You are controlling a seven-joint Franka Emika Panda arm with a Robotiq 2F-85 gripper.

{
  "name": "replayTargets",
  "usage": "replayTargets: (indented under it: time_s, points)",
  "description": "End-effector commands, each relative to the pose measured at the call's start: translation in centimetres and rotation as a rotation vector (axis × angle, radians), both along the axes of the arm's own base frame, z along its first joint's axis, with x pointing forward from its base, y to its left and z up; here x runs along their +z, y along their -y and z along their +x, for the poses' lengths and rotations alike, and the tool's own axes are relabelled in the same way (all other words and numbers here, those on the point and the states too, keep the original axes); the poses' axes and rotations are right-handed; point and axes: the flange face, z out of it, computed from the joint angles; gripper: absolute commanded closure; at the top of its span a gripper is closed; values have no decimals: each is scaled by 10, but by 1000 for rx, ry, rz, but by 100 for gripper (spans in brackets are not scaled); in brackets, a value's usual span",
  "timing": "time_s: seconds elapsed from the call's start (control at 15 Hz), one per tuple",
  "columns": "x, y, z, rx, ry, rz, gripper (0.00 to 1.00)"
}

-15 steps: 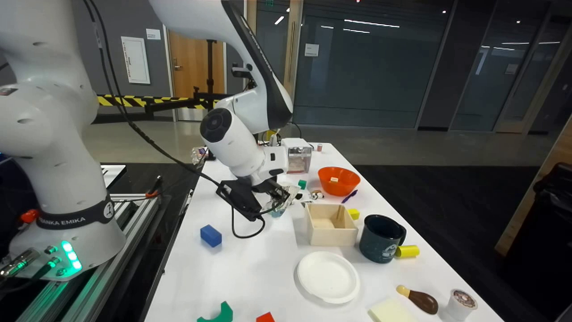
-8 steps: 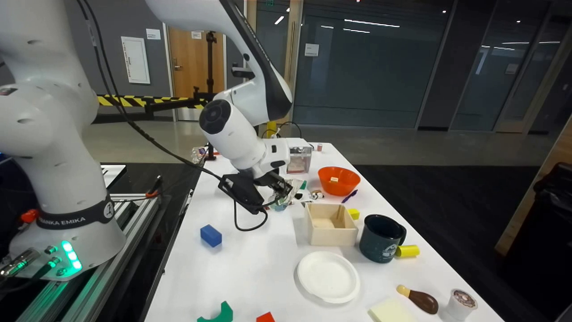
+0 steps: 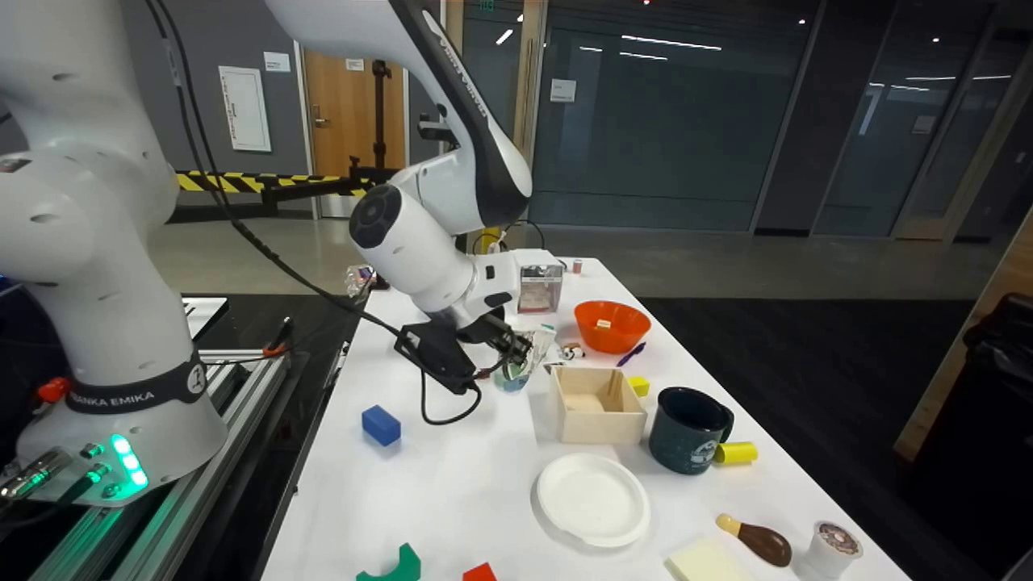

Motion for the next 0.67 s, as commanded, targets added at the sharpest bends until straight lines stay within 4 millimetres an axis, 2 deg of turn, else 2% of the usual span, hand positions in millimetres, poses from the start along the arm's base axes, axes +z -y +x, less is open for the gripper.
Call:
replayTargets:
  time_s: [0.0, 0.07, 0.13, 0.6]
  points:
    - [-12, 6, 5, -26, 29, -21, 99]
    - [-16, 6, 4, -31, 22, -23, 80]
    - [-21, 7, 4, -31, 19, -26, 70]
    - [-33, 8, 8, -44, 21, -33, 22]
